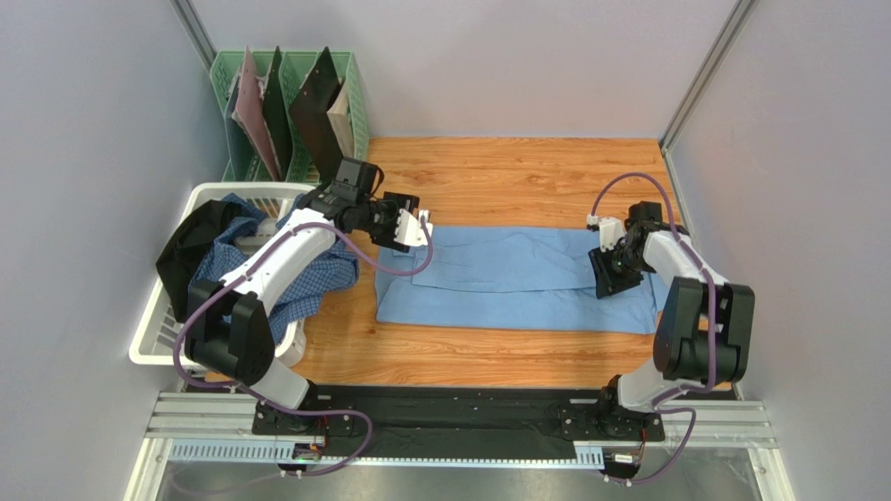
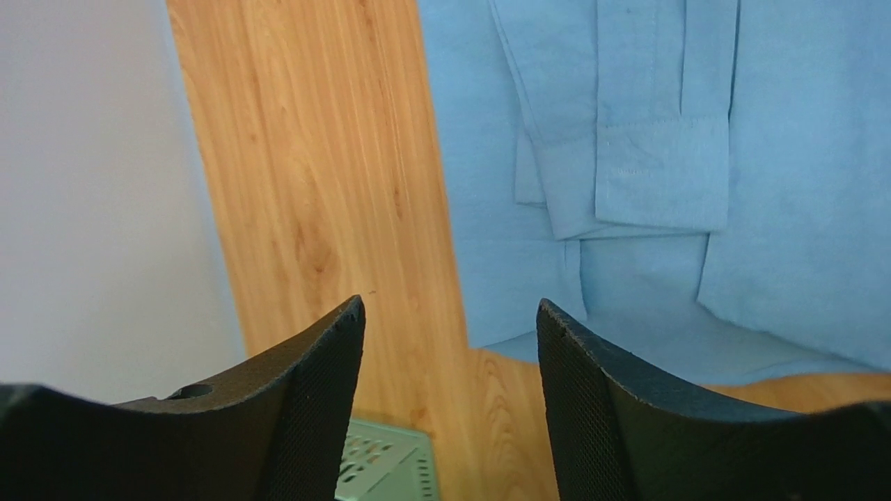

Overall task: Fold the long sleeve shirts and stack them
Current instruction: Fold the shirt

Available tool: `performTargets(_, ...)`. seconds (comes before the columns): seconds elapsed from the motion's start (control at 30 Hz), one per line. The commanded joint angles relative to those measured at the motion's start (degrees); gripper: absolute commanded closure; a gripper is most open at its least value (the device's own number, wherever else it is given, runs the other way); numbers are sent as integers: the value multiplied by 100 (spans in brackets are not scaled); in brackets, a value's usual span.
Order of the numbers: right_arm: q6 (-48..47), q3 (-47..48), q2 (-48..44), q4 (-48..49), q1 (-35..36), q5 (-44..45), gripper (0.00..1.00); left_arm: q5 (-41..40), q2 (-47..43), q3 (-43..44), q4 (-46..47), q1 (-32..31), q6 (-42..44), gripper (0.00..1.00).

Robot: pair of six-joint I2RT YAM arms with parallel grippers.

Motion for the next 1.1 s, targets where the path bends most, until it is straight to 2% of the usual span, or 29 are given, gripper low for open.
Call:
performTargets(0.0,457,473,859,422,-2,1013,66,-210,576,716,-353,-43,-2073,34)
performTargets(0.03,388,579,1026,535,-2,1103,67,-454,777,953,-327,-35,-2625,35)
performTargets(0.13,343,1228,1825,685,51,1332,69,-527,902,1052,-362,9,-3043,36)
performTargets(0.2,308,2025,2525,703,173,1472,70,-597,911,964,-354,-8,-3000,36)
performTargets(0.3,325,2854,3160,756,586,1692,73,-1123,1165,903,-520,-140,-2702,37)
performTargets(0.43,264,4223,3619,1072,1288,2034,72,-1949,1840,1077,-582,-324,-2533,42)
performTargets(0.57,246,4998,3594,1011,1440,2255,70,-2179,2352,1368,-854,-587,-2700,46)
performTargets(0.77,123,4835,2770,739,1343,2238,67,-2417,2405,657,-1170,-1202,-3025,53)
performTargets(0.83,228,4702,2584,451,1317,2036,67,-2242,2335,447,-1432,-1431,-3490,56)
performTargets(0.93,413,4325,2311,-111,1317,1579,67,-1944,2238,209,-1723,-2150,-4062,57)
performTargets(0.97,605,4185,2267,-201,1308,1474,67,-1925,2230,173,-1759,-2649,-4167,57)
performTargets(1.07,808,3561,2170,-369,1326,972,67,-1469,2229,348,-1926,-3424,-4729,57)
